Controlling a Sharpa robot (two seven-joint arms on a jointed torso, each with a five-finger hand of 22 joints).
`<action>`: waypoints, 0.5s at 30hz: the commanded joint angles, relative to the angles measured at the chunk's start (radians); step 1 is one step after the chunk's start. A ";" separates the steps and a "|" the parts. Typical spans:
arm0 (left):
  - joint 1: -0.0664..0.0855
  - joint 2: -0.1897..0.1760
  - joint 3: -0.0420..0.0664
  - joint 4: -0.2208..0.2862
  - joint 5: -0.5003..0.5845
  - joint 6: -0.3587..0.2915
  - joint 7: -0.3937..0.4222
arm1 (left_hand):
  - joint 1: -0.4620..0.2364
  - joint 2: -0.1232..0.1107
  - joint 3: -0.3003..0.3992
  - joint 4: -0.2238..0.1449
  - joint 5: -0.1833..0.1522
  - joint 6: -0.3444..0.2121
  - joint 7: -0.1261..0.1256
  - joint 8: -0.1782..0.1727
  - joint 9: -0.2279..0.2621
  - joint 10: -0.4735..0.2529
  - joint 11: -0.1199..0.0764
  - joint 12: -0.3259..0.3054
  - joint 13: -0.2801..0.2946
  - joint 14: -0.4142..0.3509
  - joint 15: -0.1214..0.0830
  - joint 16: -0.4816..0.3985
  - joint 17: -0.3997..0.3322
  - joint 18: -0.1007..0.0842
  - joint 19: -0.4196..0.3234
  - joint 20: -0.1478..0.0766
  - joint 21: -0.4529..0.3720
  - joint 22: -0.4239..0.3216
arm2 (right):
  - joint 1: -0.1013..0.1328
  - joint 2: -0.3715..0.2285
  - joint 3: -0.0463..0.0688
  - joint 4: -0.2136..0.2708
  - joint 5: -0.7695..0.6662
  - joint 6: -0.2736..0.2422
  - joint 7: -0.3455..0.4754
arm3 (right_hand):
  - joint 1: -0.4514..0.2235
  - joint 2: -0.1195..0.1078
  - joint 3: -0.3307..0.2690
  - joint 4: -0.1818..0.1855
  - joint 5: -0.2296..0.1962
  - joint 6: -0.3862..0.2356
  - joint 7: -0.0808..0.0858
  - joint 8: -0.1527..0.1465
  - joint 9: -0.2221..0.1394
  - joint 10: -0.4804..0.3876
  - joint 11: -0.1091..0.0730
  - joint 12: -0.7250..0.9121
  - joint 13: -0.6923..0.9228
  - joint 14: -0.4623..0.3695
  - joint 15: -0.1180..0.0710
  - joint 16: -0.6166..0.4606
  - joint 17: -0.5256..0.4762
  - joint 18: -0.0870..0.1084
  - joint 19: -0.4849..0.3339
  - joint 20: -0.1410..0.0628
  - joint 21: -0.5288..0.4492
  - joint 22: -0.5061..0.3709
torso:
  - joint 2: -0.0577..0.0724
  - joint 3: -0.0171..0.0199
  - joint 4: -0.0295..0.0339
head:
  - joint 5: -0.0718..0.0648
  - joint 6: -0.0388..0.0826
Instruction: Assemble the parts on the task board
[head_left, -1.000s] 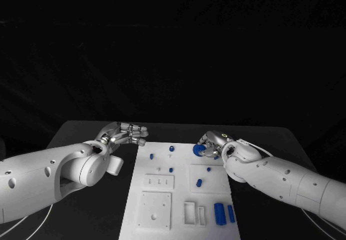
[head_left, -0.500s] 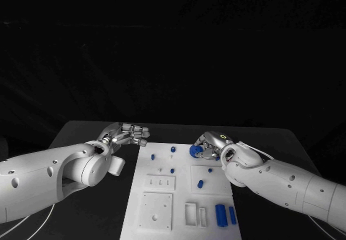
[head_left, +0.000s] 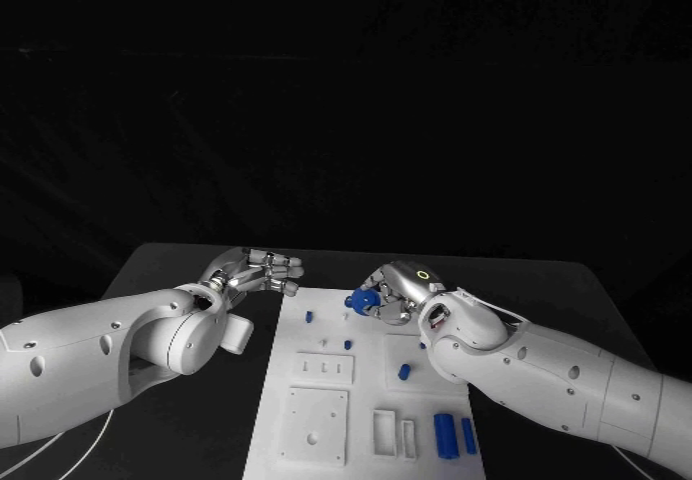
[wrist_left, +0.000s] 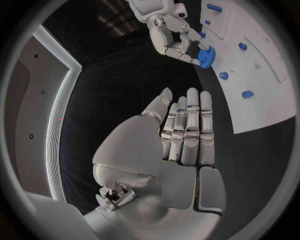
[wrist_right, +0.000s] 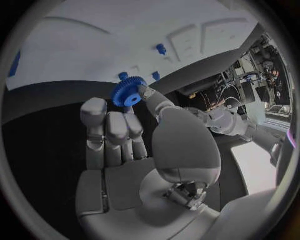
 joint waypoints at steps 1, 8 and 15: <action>0.001 0.002 0.001 0.004 -0.004 0.007 0.005 | 0.001 -0.011 0.002 0.001 -0.003 -0.007 -0.003 -0.001 0.000 -0.007 -0.003 -0.005 0.001 -0.006 0.002 -0.007 -0.001 0.011 0.007 -0.001 -0.003 0.001 | 0.000 0.021 -0.004 -0.003 -0.058 -0.013 -0.020 | 0.001 -0.010 -0.002 0.006 -0.005 0.039 -0.002 0.003 0.001 0.008 0.002 -0.006 0.001 0.001 -0.008 -0.002 -0.001 -0.014 0.045 -0.007 0.006 0.094 | 0.000 -0.0012 0.0026 | 0.003 0.002; 0.001 0.005 0.001 0.004 -0.004 0.008 0.005 | 0.001 -0.011 0.002 0.001 -0.003 -0.007 -0.003 -0.001 0.000 -0.007 -0.003 -0.005 0.001 -0.006 0.002 -0.007 -0.001 0.011 0.007 -0.001 -0.003 0.001 | 0.000 0.070 -0.023 -0.042 -0.077 -0.012 -0.028 | 0.003 -0.014 0.002 0.012 -0.003 0.038 -0.002 0.003 0.001 0.007 0.003 -0.008 0.000 0.000 -0.008 -0.004 -0.003 -0.014 0.045 -0.007 0.005 0.093 | 0.002 0.0001 0.0037 | 0.009 0.001; 0.001 0.008 0.001 0.003 -0.004 0.007 0.005 | 0.001 -0.011 0.002 0.001 -0.003 -0.007 -0.003 -0.001 0.000 -0.007 -0.003 -0.005 0.001 -0.006 0.002 -0.007 -0.001 0.011 0.007 -0.001 -0.003 0.001 | 0.000 0.106 -0.043 -0.084 -0.089 -0.005 -0.031 | 0.002 -0.015 0.003 0.014 -0.002 0.036 -0.001 0.003 0.001 0.006 0.003 -0.009 -0.001 0.000 -0.008 -0.005 -0.004 -0.014 0.045 -0.008 0.002 0.093 | 0.003 -0.0014 0.0061 | 0.012 -0.001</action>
